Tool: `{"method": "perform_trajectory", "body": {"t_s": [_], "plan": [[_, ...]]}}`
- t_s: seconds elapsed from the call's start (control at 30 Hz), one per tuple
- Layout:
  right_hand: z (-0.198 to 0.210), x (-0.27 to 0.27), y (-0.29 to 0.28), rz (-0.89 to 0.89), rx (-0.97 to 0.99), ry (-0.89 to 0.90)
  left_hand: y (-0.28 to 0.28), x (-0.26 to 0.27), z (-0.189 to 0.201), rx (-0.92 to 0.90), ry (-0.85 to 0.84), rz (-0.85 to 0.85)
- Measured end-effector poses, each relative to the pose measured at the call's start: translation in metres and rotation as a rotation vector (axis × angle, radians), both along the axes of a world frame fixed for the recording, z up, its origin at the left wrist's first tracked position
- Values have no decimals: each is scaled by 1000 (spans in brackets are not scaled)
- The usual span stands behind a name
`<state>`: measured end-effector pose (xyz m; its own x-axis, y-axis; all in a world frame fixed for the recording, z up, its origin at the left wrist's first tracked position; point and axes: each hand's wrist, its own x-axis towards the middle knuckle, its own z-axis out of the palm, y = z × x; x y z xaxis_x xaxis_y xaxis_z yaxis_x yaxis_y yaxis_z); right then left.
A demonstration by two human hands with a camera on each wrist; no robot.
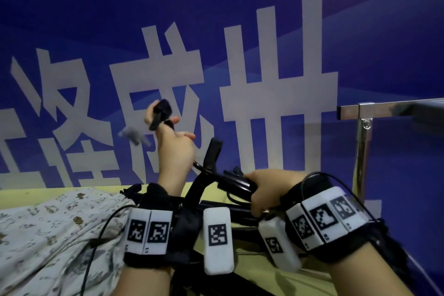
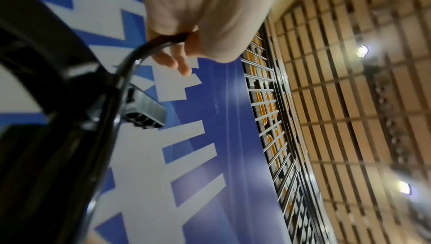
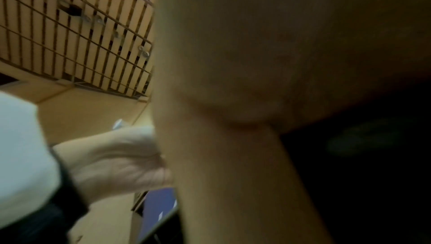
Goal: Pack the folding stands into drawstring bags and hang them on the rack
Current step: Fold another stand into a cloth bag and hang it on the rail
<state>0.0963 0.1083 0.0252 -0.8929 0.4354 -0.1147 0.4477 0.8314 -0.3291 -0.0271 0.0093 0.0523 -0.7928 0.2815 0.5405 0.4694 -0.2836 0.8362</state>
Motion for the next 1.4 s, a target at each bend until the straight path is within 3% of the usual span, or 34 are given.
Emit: {"method": "perform_trajectory", "body": {"t_s": [0.17,0.4,0.57,0.67,0.77,0.87,1.0,1.13,1.27,1.4], "plan": [[-17,-22,-11,61,32,-165,4,-14,-17,-401,271,133],[-39,-36,-3,73,71,-265,19,-34,-54,-766,482,61],[-41,-38,-4,106,9,-222,22,-41,-69,-974,488,11],[-31,-30,4,73,-139,-98,20,-48,-77,-1076,486,17],[-6,-5,20,0,-312,227,16,-55,-78,-1094,487,41],[22,15,43,-128,-271,419,16,-62,-82,-1135,485,62],[32,1,84,-223,159,192,19,-64,-85,-1165,488,55],[2,-29,124,-181,402,-242,25,-69,-87,-1170,507,45],[-29,-48,149,-173,391,-511,28,-73,-91,-1169,519,26],[-51,-56,181,-274,317,-541,33,-75,-92,-1149,548,24]]}}
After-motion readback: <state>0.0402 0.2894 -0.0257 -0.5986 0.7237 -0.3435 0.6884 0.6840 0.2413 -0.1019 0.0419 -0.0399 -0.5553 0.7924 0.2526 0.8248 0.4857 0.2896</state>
